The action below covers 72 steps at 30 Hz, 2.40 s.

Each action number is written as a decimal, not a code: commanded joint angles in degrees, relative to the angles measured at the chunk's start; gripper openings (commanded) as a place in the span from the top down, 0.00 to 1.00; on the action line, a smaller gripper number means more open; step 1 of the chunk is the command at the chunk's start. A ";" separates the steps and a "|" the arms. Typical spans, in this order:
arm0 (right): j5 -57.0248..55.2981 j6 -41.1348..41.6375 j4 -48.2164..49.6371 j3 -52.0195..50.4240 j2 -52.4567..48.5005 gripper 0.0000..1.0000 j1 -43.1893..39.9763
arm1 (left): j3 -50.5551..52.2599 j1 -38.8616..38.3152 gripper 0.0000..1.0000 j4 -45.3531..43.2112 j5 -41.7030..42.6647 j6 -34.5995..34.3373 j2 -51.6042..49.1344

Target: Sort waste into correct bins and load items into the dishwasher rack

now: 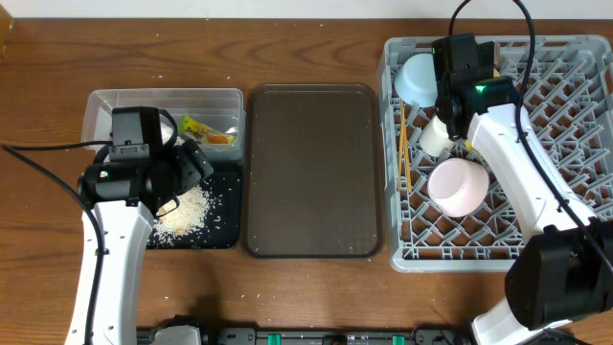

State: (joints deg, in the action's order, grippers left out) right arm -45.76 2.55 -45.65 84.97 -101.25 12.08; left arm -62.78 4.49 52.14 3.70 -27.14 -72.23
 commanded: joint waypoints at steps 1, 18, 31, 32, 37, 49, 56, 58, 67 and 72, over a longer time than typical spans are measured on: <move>1.42 0.52 0.13 -0.33 -0.13 0.79 -0.17 | -0.83 0.22 0.04 0.13 -0.31 0.31 -0.11; -0.61 -6.47 3.72 4.50 2.69 0.19 4.31 | -0.83 0.22 0.04 0.13 -0.31 0.31 -0.11; 45.72 -3.02 4.81 4.48 3.21 0.01 11.30 | -0.83 0.22 0.04 0.13 -0.31 0.31 -0.11; 46.07 -3.02 4.70 4.48 3.21 0.01 11.65 | -0.83 0.22 0.04 0.13 -0.31 0.31 -0.11; 46.07 -3.02 4.70 4.48 3.21 0.01 12.79 | -0.83 0.22 0.04 0.13 -0.31 0.31 -0.11; 46.05 -3.02 4.68 4.48 3.21 0.01 12.81 | -0.83 0.22 0.04 0.13 -0.31 0.31 -0.11; 46.05 -3.02 4.68 4.48 3.21 0.01 12.81 | -0.83 0.22 0.04 0.13 -0.31 0.31 -0.11; 46.05 -3.02 4.68 4.48 3.21 0.01 12.81 | -0.83 0.22 0.04 0.13 -0.31 0.31 -0.11; 46.05 -3.02 2.16 4.26 6.10 0.01 12.68 | -0.83 0.22 0.04 0.13 -0.31 0.31 -0.11; 46.05 -3.02 -0.87 4.26 14.38 0.01 12.11 | -0.83 0.22 0.04 0.13 -0.31 0.31 -0.11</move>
State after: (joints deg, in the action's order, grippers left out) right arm 0.16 -1.45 -46.06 88.20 -94.00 24.34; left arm -62.78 4.49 52.14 3.70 -27.14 -72.23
